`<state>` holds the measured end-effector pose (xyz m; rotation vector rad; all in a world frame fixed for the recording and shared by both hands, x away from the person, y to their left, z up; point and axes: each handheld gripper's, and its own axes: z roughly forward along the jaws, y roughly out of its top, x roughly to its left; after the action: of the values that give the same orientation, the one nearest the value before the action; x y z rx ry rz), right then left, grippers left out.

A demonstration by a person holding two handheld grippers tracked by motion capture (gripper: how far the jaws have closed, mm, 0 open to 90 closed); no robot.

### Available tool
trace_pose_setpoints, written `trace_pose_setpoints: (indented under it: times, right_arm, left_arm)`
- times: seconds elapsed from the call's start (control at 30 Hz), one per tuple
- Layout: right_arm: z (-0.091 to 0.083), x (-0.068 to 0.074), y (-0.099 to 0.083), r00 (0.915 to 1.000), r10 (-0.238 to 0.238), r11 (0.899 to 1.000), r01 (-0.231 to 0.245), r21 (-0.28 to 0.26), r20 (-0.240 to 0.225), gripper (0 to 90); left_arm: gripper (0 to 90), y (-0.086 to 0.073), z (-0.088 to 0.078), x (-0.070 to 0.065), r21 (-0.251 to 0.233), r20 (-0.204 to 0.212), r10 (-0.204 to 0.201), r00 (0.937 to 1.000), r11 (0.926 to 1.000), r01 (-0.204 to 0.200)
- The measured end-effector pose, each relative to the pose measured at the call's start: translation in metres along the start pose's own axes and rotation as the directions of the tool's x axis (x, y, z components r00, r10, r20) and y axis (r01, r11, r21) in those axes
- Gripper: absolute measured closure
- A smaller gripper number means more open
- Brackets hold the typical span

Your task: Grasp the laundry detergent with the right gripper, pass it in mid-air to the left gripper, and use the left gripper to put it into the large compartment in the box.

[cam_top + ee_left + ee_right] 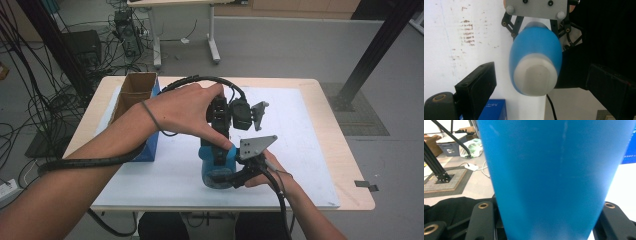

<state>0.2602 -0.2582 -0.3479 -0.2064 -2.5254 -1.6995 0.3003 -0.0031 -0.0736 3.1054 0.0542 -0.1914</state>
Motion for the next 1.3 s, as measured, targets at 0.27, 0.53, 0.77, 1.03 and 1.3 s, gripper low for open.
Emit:
trace_pose_setpoints:
  times: [0.27, 0.53, 0.77, 1.03, 1.3]
  right_arm:
    - [-0.0007, 0.0006, 0.0001, 1.0, 0.0, 1.0, 0.0, -0.001, 0.003, 43.2]
    - [-0.0014, 0.0007, -0.0009, 1.0, 0.003, 1.0, -0.003, -0.001, 0.007, 43.2]
    - [-0.0018, 0.0004, 0.0002, 1.0, 0.003, 1.0, -0.003, 0.002, 0.004, 43.2]
    - [-0.0018, 0.0001, -0.0001, 1.0, 0.001, 1.0, -0.001, 0.003, 0.007, 43.2]
    - [-0.0023, 0.0001, -0.0002, 1.0, 0.0, 1.0, 0.0, 0.002, 0.007, 43.2]
  left_arm:
    - [9.7, -0.002, -0.0005, 0.0005, -0.007, -0.001, -0.002, 1.0, 1.0, 0.002]
    - [9.6, -0.0027, 0.0005, 0.0013, -0.009, 0.003, -0.003, 1.0, 1.0, 0.003]
    - [9.7, -0.0035, 0.001, 0.0017, -0.011, 0.002, -0.002, 1.0, 0.9999, 0.002]
    - [9.7, -0.0047, 0.0014, 0.0021, -0.015, 0.003, -0.004, 1.0, 0.9999, 0.004]
    - [9.7, -0.0037, 0.0027, 0.0024, -0.011, 0.003, -0.003, 1.0, 0.9999, 0.003]
